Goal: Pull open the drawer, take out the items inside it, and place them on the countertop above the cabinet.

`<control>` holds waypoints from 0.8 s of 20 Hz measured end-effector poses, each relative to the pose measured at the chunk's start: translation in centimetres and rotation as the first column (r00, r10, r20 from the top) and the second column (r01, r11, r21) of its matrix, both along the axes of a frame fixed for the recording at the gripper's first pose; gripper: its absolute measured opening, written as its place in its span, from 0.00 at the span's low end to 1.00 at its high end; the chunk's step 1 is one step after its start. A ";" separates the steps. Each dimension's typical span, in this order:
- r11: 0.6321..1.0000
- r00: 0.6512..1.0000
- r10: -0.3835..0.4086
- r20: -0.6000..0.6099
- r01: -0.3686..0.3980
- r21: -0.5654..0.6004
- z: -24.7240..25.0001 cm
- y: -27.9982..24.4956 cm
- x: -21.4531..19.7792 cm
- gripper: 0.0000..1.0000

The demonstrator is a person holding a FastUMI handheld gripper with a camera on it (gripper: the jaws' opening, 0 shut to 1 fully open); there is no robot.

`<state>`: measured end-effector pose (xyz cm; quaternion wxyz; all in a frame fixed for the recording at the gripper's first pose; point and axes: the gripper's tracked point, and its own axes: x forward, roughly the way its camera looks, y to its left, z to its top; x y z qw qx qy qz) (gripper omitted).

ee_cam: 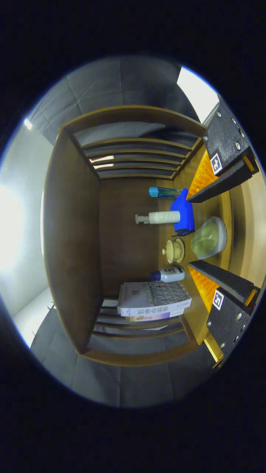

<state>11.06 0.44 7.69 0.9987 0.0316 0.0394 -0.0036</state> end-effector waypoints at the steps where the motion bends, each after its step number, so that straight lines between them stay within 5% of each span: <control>1: 1.000 1.000 -0.004 0.006 0.004 -0.011 -0.1 -0.3 -0.9 0.97; 16: 0.998 0.997 -0.059 0.049 0.060 -0.011 -2.9 1.3 -12.3 0.97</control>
